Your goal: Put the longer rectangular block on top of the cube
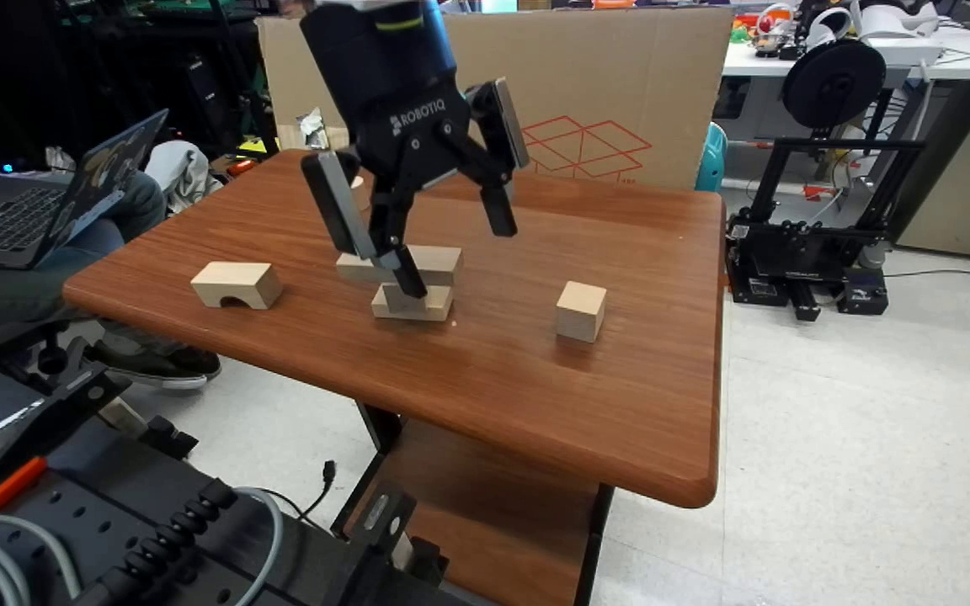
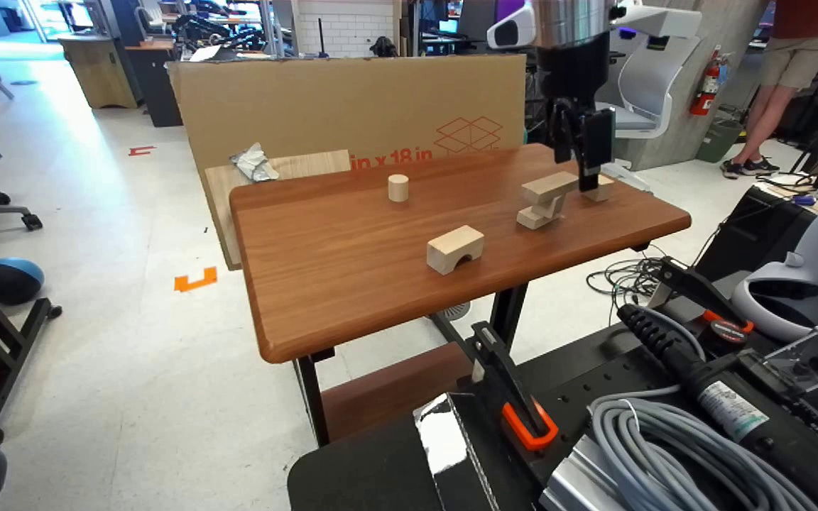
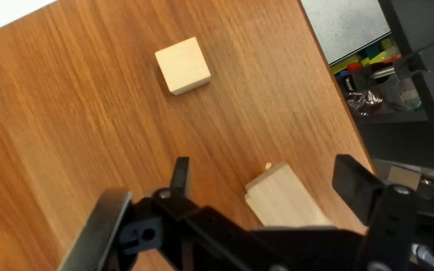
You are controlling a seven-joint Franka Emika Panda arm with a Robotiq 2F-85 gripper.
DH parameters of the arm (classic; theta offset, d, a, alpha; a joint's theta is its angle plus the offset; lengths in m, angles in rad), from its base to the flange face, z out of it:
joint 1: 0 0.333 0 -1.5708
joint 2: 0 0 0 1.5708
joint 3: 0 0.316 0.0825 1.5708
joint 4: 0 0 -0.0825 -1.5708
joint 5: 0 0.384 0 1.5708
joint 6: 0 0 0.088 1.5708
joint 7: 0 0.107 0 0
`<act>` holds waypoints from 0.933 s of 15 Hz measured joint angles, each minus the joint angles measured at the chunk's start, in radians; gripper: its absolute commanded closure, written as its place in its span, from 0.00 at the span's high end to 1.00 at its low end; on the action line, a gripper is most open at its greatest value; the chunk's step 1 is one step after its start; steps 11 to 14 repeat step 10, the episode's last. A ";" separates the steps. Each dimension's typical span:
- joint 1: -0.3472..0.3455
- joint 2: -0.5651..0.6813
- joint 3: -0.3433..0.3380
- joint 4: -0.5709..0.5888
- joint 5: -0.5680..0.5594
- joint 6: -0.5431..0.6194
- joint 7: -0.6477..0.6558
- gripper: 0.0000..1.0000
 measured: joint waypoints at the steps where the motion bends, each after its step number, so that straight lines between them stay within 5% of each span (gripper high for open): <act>1: -0.003 -0.020 0.003 0.005 0.040 -0.003 0.006 1.00; 5: -0.026 -0.174 0.012 0.052 0.245 -0.218 0.005 1.00; 8: -0.058 -0.258 -0.010 0.128 0.298 -0.388 0.021 1.00; 14: -0.071 -0.264 -0.020 0.144 0.300 -0.401 0.022 1.00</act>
